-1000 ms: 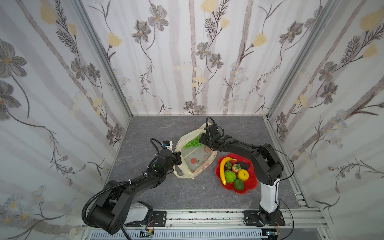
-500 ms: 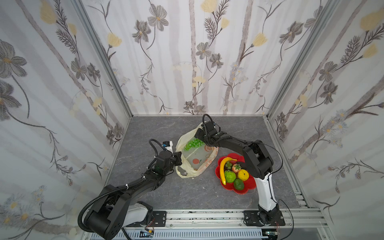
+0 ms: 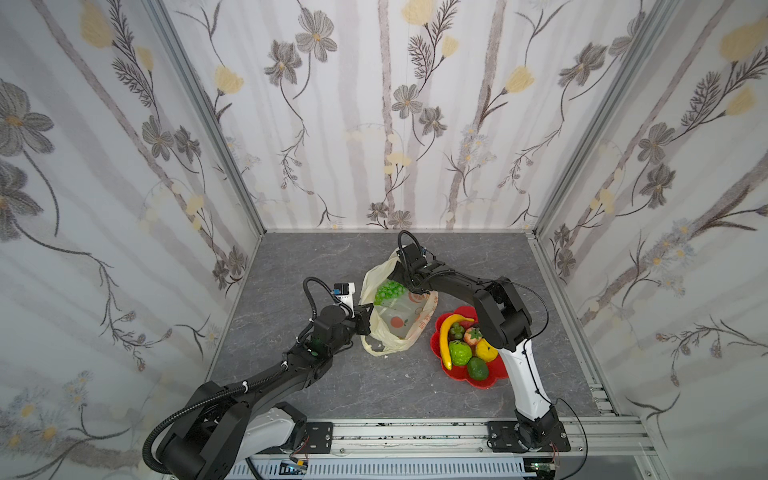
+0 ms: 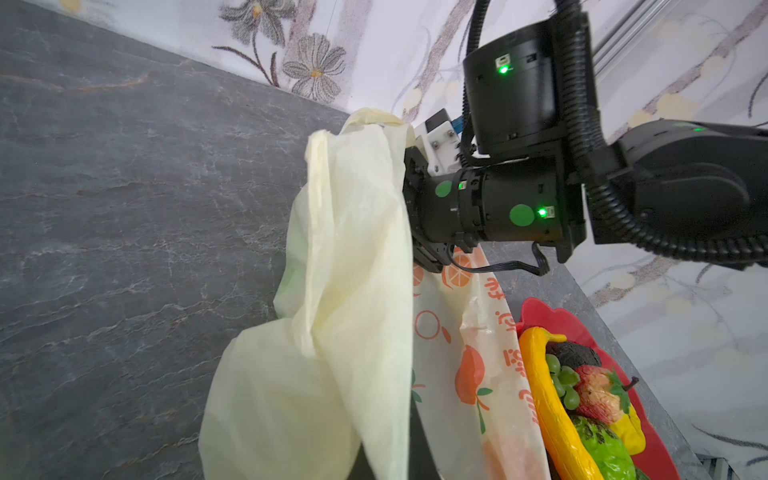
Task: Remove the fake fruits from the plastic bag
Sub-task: 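Lower the right gripper into the bag and grasp the green grapes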
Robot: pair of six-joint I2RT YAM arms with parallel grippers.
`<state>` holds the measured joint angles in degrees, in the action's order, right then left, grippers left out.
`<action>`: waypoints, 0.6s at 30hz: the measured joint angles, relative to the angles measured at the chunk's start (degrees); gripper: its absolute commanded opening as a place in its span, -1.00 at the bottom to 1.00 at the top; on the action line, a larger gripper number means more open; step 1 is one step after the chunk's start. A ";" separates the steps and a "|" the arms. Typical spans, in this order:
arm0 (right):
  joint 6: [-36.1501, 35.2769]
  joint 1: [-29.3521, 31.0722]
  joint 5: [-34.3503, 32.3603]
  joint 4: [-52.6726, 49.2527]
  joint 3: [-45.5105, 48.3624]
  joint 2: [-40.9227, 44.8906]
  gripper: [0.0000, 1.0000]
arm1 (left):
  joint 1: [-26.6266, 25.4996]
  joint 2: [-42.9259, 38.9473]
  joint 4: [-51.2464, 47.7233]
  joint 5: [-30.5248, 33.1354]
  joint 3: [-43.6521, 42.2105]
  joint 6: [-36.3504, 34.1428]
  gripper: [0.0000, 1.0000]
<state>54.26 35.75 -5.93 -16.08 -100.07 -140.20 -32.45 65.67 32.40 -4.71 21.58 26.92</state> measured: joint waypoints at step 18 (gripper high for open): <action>-2.91 0.83 1.75 -1.75 -1.86 -1.18 -0.02 | -1.09 -0.44 2.10 1.51 -1.14 -2.08 -1.00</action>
<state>51.35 36.58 -4.19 -17.82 -101.93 -141.38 -33.54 65.23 34.50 -3.20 20.45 24.84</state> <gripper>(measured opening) 0.516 0.051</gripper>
